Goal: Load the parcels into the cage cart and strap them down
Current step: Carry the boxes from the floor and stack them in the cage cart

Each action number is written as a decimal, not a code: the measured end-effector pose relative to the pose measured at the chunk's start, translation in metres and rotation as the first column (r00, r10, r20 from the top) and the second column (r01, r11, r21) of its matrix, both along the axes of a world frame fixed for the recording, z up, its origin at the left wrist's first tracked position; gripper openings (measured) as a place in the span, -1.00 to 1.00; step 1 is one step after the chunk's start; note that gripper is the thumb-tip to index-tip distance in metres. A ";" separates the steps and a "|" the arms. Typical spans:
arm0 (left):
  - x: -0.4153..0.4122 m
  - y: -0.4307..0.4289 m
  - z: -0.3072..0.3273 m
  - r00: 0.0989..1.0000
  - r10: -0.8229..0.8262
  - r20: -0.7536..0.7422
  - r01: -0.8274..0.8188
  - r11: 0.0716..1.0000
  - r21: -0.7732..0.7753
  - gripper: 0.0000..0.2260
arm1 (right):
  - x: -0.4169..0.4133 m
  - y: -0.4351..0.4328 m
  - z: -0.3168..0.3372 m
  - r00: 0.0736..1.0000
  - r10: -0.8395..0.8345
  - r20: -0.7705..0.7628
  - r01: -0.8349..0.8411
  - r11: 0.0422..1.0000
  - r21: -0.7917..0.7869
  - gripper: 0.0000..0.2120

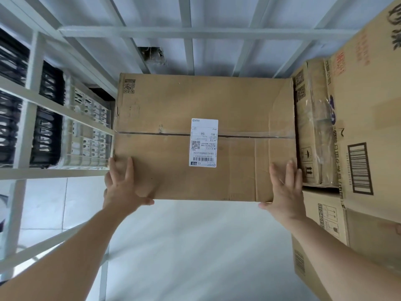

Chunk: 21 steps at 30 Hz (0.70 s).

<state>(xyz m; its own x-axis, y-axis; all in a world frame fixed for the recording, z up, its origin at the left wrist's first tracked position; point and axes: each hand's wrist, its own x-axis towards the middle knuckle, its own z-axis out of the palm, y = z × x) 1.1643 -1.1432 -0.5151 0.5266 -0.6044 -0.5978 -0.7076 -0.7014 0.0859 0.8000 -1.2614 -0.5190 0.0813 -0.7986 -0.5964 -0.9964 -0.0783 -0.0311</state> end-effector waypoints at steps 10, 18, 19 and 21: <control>0.011 -0.022 -0.004 0.998 -0.049 0.039 0.046 0.995 0.086 0.23 | 0.015 -0.027 0.000 0.997 0.072 -0.040 -0.072 0.997 -0.003 -0.01; 0.012 -0.036 0.033 0.992 -0.127 -0.009 0.126 0.971 0.204 -0.26 | 0.027 -0.042 0.046 0.981 0.176 -0.079 -0.161 0.973 0.167 -0.14; 0.009 -0.036 0.040 0.990 -0.144 -0.002 0.142 0.973 0.180 -0.39 | 0.029 -0.041 0.056 0.983 0.174 -0.064 -0.161 0.972 0.170 -0.19; 0.002 -0.037 0.058 0.985 -0.171 0.015 0.168 0.976 0.139 -0.57 | 0.032 -0.036 0.078 0.982 0.180 -0.054 -0.168 0.970 0.178 -0.26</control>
<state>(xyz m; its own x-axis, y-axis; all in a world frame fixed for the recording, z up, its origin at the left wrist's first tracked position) 1.1666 -1.1800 -0.4570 0.4403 -0.5997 -0.6682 -0.8178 -0.5750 -0.0229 0.8324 -1.2978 -0.4414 0.1634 -0.6610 -0.7324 -0.9682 -0.2501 0.0097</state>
